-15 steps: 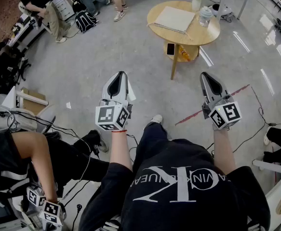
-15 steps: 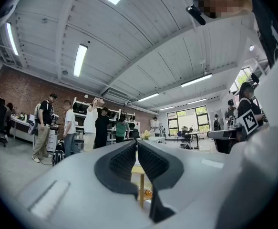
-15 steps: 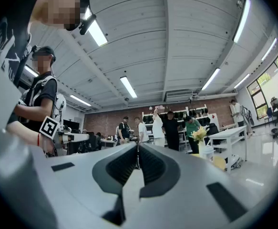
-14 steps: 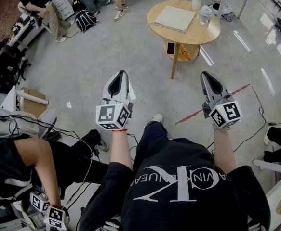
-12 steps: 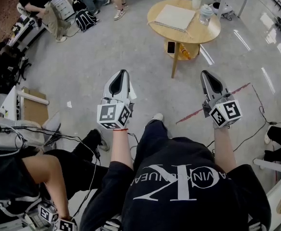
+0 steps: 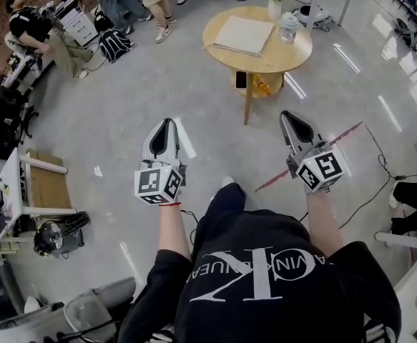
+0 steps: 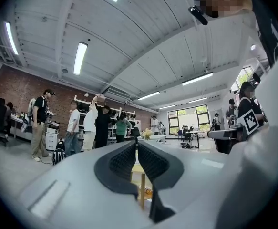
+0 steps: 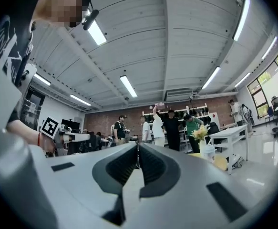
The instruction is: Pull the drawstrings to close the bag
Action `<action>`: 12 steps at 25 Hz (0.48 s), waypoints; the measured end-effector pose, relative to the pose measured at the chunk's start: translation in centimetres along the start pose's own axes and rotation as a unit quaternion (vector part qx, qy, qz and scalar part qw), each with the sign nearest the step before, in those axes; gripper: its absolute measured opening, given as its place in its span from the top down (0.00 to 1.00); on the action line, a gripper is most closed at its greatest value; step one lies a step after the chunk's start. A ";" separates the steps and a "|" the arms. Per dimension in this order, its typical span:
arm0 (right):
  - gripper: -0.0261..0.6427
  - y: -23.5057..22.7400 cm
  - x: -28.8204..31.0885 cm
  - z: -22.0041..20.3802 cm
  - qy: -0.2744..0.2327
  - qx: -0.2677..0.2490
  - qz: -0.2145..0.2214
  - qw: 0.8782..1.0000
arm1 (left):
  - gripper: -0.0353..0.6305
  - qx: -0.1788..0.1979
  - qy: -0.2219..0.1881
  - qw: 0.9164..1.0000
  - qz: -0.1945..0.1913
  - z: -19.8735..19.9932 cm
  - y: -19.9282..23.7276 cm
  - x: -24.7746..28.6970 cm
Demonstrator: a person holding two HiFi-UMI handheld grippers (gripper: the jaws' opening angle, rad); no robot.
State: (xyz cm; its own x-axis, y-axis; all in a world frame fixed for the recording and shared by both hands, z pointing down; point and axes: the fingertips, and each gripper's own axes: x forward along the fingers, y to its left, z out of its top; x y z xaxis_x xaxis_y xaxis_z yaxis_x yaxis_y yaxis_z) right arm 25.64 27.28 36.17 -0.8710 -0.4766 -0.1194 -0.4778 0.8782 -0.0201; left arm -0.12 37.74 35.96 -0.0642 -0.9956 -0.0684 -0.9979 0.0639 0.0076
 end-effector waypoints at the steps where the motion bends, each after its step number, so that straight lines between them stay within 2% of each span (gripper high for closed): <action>1: 0.93 -0.2 0.1 -0.1 0.001 -0.001 0.000 1.000 | 0.91 -0.002 0.000 1.000 -0.001 -0.2 0.0 0.3; 6: 0.93 -1.7 1.6 -0.8 0.010 -0.005 -0.013 1.000 | 0.91 -0.011 0.014 1.000 -0.018 -2.1 0.4 2.8; 12: 0.93 -4.9 5.9 -2.4 0.015 0.017 -0.033 0.999 | 0.91 -0.027 0.010 0.998 -0.048 -3.4 3.0 8.6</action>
State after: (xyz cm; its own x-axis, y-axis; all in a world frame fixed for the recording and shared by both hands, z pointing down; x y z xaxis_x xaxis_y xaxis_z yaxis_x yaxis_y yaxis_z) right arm 22.62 20.05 37.96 -0.8412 -0.5337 -0.0867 -0.5302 0.8457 -0.0614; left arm -3.68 29.08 38.82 0.0322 -0.9982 -0.0513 -0.9978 -0.0351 0.0566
